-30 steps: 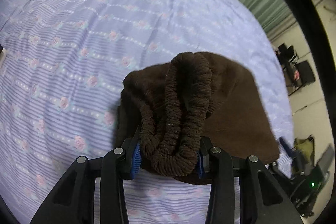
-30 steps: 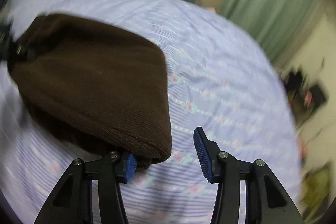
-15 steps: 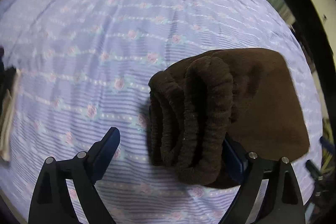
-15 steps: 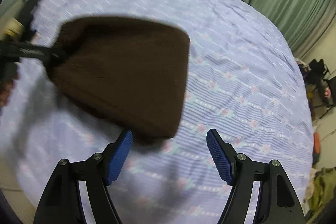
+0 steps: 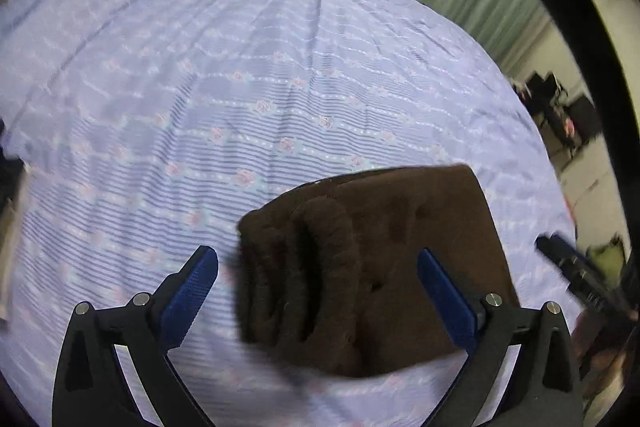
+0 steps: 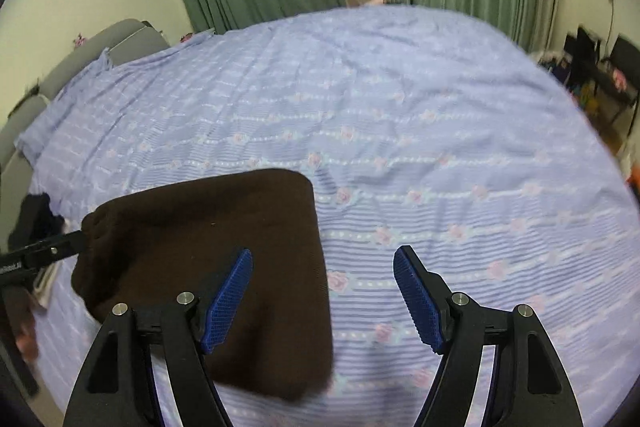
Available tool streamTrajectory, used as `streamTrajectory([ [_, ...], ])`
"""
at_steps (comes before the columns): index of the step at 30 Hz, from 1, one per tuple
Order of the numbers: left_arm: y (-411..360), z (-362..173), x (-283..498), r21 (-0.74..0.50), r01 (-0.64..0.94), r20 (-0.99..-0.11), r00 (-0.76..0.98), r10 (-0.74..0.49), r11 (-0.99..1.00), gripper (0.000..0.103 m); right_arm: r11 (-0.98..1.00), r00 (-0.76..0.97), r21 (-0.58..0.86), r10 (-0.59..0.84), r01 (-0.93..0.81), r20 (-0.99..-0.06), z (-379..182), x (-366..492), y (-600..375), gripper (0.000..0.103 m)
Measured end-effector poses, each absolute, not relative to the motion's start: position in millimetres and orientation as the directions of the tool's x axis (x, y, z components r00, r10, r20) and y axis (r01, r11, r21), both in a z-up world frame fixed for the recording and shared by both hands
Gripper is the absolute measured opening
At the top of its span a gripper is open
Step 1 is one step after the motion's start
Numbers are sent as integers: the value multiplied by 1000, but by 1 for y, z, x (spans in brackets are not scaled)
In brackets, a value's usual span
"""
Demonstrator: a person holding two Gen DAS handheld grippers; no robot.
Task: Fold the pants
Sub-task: 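Grasp the bundle edge with the right tool while the left tool grips the cuffs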
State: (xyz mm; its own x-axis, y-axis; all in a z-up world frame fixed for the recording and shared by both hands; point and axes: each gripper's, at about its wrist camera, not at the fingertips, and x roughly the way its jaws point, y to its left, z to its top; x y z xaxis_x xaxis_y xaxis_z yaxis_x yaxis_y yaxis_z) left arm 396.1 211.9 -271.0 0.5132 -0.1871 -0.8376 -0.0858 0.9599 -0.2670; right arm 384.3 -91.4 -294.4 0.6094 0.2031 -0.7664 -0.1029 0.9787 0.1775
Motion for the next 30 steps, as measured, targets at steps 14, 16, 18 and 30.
streamTrajectory([
  [14,252,-352,408,-408,-229,-852,445,-277,884,95,959,491,256,281,-120,-825,-365,421,-75,72],
  [16,252,-357,408,-427,-211,-842,447,-302,879,95,962,496,233,275,-145,-824,-368,422,-72,71],
  [18,254,-361,409,-453,-199,-831,448,-331,869,95,962,497,216,271,-166,-825,-371,422,-70,71],
  [30,256,-400,416,-613,-186,-752,436,-494,768,98,953,480,223,296,-204,-826,-394,433,-65,71],
])
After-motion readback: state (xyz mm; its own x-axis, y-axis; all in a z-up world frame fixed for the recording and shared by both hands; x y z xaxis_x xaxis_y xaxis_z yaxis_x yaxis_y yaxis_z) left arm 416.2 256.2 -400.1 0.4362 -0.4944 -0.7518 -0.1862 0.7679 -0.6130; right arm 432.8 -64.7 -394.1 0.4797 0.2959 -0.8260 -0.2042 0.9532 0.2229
